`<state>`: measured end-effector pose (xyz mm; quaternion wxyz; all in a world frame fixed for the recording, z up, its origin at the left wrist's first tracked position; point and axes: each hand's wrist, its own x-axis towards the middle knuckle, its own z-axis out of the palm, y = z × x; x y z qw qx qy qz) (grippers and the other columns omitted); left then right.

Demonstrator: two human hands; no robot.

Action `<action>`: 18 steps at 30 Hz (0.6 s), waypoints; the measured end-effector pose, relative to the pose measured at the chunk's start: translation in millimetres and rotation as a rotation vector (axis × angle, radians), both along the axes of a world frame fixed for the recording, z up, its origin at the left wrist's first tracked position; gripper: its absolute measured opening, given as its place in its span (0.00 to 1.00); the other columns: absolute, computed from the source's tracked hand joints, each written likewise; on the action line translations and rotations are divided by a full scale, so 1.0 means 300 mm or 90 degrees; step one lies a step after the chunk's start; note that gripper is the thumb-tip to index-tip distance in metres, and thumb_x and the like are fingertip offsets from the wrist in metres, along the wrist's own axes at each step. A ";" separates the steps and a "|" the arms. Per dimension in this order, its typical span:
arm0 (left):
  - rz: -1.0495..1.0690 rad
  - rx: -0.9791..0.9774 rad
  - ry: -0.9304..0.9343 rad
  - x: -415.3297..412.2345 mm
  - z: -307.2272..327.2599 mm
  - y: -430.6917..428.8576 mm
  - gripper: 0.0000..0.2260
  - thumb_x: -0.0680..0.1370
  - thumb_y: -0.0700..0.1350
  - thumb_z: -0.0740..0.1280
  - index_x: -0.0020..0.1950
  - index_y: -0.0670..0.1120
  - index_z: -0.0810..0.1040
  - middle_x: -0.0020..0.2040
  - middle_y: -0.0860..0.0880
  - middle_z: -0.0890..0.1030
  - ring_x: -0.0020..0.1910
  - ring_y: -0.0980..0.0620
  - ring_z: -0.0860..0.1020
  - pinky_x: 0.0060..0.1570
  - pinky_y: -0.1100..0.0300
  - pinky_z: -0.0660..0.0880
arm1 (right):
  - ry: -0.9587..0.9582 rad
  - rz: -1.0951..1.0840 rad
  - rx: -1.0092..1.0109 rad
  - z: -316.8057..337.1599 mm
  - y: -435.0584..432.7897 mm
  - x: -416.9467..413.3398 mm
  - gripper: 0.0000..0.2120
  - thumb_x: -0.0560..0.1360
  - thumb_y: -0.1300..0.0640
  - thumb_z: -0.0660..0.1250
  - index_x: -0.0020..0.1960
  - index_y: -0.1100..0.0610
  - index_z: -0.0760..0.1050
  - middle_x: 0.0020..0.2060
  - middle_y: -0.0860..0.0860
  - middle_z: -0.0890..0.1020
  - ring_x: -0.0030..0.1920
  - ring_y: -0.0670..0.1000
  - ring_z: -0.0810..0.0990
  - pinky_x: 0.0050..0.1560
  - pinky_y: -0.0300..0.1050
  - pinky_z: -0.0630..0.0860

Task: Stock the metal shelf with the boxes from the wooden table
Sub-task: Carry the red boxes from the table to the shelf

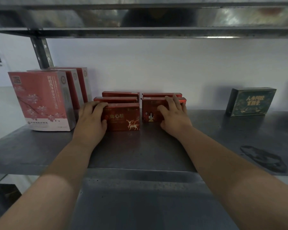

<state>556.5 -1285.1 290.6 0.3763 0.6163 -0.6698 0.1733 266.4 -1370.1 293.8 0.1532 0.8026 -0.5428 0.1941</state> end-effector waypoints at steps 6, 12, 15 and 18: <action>0.004 0.006 -0.005 -0.001 -0.001 0.000 0.28 0.75 0.38 0.71 0.74 0.47 0.69 0.71 0.43 0.68 0.72 0.40 0.61 0.72 0.43 0.63 | 0.005 -0.001 0.021 0.002 -0.002 0.001 0.27 0.75 0.53 0.68 0.73 0.48 0.65 0.80 0.57 0.49 0.80 0.63 0.39 0.77 0.67 0.43; 0.024 -0.036 0.001 -0.016 0.008 0.026 0.29 0.73 0.43 0.71 0.73 0.47 0.68 0.69 0.41 0.69 0.71 0.37 0.62 0.71 0.40 0.63 | -0.032 0.034 -0.053 0.016 0.050 -0.008 0.20 0.72 0.54 0.69 0.64 0.54 0.74 0.72 0.61 0.67 0.75 0.66 0.61 0.73 0.67 0.61; -0.054 -0.055 0.013 -0.061 0.024 0.087 0.15 0.75 0.43 0.68 0.62 0.46 0.74 0.54 0.46 0.75 0.57 0.47 0.70 0.56 0.46 0.74 | -0.078 0.061 -0.004 0.050 0.137 -0.016 0.15 0.75 0.53 0.67 0.61 0.54 0.77 0.59 0.55 0.78 0.60 0.58 0.76 0.60 0.52 0.74; -0.151 0.100 -0.036 -0.116 0.012 0.153 0.12 0.78 0.49 0.65 0.60 0.51 0.77 0.51 0.54 0.75 0.47 0.57 0.74 0.48 0.53 0.76 | -0.031 0.051 0.201 0.048 0.252 -0.047 0.20 0.79 0.45 0.65 0.69 0.48 0.73 0.64 0.50 0.77 0.62 0.52 0.76 0.61 0.48 0.75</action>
